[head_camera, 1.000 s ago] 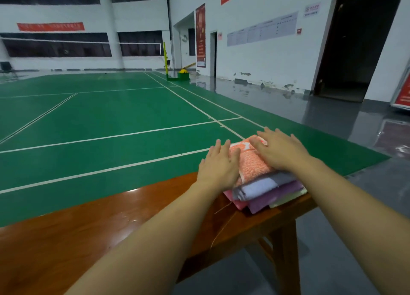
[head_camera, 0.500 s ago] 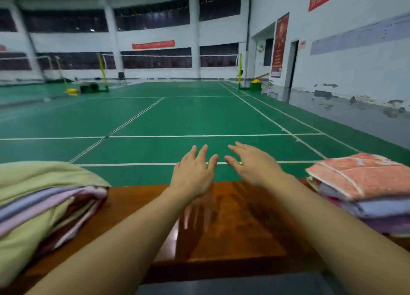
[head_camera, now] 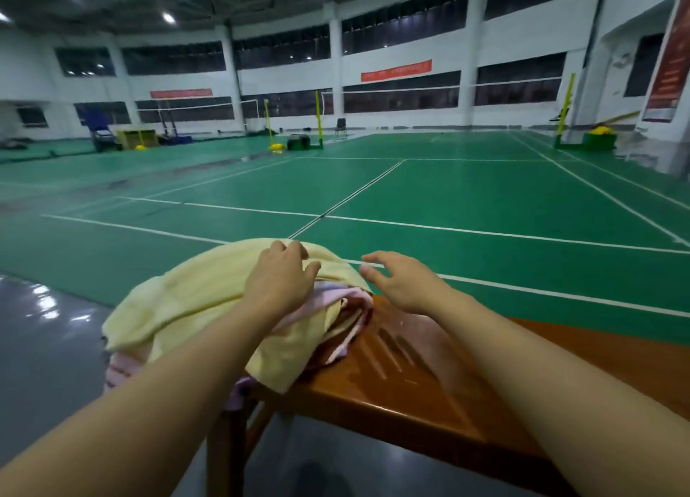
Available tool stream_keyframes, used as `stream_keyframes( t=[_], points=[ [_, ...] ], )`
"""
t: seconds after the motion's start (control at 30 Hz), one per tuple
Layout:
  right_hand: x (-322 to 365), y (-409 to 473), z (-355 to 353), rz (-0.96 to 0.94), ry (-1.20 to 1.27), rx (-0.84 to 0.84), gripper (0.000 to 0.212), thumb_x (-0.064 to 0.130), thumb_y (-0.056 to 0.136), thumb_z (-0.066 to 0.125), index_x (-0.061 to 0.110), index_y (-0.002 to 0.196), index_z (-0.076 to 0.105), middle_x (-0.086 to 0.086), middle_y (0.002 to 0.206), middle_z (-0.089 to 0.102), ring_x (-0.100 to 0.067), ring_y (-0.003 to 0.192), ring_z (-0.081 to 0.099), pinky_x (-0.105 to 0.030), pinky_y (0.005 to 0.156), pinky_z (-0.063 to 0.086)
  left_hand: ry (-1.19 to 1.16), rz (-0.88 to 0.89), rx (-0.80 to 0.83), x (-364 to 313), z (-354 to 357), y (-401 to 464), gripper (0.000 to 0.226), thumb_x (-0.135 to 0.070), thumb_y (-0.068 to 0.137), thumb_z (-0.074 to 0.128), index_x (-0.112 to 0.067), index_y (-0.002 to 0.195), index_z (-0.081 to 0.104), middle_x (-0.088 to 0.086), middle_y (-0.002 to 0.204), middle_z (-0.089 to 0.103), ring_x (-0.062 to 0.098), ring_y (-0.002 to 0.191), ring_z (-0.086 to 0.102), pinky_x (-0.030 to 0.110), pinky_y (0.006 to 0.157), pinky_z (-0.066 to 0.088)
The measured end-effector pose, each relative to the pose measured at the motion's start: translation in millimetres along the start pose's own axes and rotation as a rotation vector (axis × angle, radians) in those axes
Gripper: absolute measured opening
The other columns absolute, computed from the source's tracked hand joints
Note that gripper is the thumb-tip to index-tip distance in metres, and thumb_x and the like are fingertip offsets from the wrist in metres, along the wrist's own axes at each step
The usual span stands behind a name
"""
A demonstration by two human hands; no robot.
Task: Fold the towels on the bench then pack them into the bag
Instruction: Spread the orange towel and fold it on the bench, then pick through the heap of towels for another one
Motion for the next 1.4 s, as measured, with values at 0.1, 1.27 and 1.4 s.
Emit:
stream_keyframes(
  t=[0.1,1.27,1.4],
  points=[
    [15,20,21,0.019,0.190,-0.012,0.038,0.043,0.103,0.054,0.019,0.129,0.066,-0.001,0.132,0.066,-0.020,0.122,0.060,-0.034,0.102,0.046,0.012,-0.017,-0.014,30,-6,-3,0.034,-0.048,0.089,0.064,-0.020,0.108,0.063,0.009,0.108,0.059,0.031,0.104,0.056,0.037,0.087,0.044],
    [-17,8,-83,-0.164,0.403,-0.446,0.049,0.046,0.096,0.060,0.001,0.078,0.063,-0.002,0.066,0.049,-0.006,0.056,0.039,-0.024,0.054,0.029,-0.224,0.258,-0.039,5,-54,10,0.028,-0.039,0.103,0.055,-0.018,0.090,0.070,0.002,0.081,0.067,0.026,0.077,0.060,0.035,0.068,0.045],
    [-47,-31,-119,-0.092,0.292,-0.385,0.063,0.062,0.082,0.061,0.001,0.068,0.060,0.002,0.059,0.047,-0.002,0.049,0.038,-0.019,0.049,0.029,-0.371,0.259,-0.078,-45,-48,15,0.028,-0.036,0.106,0.050,-0.020,0.089,0.065,-0.003,0.079,0.064,0.020,0.077,0.057,0.035,0.067,0.039]
  ],
)
Point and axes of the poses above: each hand's wrist, its own y-axis towards the middle knuckle, its own z-axis out of the palm, x = y × z, the point moved 2 cm from there along y, towards the middle knuckle
